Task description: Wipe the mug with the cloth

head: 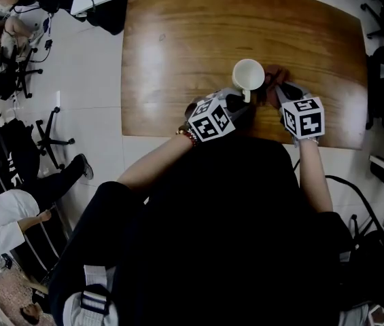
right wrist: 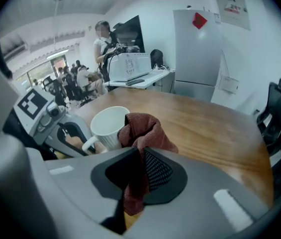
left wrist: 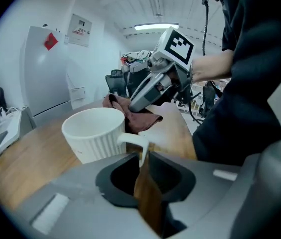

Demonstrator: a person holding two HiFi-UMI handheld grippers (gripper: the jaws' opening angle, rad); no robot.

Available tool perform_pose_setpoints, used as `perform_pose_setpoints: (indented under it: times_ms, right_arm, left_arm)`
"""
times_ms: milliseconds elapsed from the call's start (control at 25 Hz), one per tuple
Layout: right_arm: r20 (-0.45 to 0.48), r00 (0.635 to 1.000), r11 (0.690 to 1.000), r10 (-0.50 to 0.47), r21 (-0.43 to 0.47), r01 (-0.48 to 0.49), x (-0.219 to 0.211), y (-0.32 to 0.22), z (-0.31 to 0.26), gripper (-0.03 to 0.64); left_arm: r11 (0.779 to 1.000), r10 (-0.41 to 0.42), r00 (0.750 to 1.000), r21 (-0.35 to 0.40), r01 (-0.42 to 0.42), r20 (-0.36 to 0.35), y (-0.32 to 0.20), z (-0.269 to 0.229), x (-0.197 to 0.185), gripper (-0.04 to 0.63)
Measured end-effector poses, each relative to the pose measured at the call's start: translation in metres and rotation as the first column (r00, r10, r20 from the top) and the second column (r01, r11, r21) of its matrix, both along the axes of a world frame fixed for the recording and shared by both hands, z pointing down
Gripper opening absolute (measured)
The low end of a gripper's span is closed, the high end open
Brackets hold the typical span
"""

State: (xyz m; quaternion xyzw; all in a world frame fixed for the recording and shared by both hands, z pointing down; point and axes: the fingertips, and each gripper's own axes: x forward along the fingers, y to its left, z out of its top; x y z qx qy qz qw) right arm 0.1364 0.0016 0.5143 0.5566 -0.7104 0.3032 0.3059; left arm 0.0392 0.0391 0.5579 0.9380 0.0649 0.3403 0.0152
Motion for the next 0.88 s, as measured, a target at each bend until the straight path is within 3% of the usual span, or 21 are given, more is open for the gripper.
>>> perform_pose_setpoints:
  times_ms: [120, 240, 440, 560, 640, 800, 880]
  right_arm:
    - [-0.167, 0.981, 0.995, -0.102, -0.013, 0.102, 0.008, 0.005, 0.003, 0.038]
    - [-0.239, 0.951, 0.980, -0.197, -0.066, 0.186, 0.004, 0.018, 0.025, 0.040]
    - [-0.296, 0.925, 0.971, -0.238, -0.079, 0.224, 0.003, 0.021, 0.054, 0.049]
    - [-0.305, 0.925, 0.973, -0.229, -0.046, 0.226, 0.003, 0.020, 0.053, 0.057]
    - [-0.299, 0.931, 0.977, -0.209, -0.012, 0.215, 0.005, 0.022, 0.050, 0.079]
    - [-0.253, 0.963, 0.988, -0.093, 0.092, 0.120, 0.013, 0.025, 0.031, 0.190]
    - [-0.241, 0.970, 0.980, -0.011, 0.189, 0.058, 0.014, 0.021, 0.004, 0.209]
  left_arm:
    - [0.996, -0.081, 0.997, -0.024, 0.081, 0.003, -0.009, 0.003, -0.020, 0.064]
    - [0.978, -0.208, 0.978, -0.018, 0.208, -0.009, -0.035, -0.004, -0.053, 0.074]
    - [0.903, -0.429, 0.901, -0.064, 0.425, -0.064, -0.084, -0.027, -0.092, 0.074]
    - [0.860, -0.509, 0.850, -0.122, 0.495, -0.135, -0.102, -0.055, -0.101, 0.069]
    - [0.846, -0.532, 0.828, -0.150, 0.511, -0.177, -0.106, -0.070, -0.102, 0.067]
    - [0.848, -0.530, 0.816, -0.170, 0.503, -0.231, -0.106, -0.089, -0.102, 0.066]
    - [0.854, -0.521, 0.808, -0.172, 0.492, -0.276, -0.107, -0.106, -0.103, 0.063]
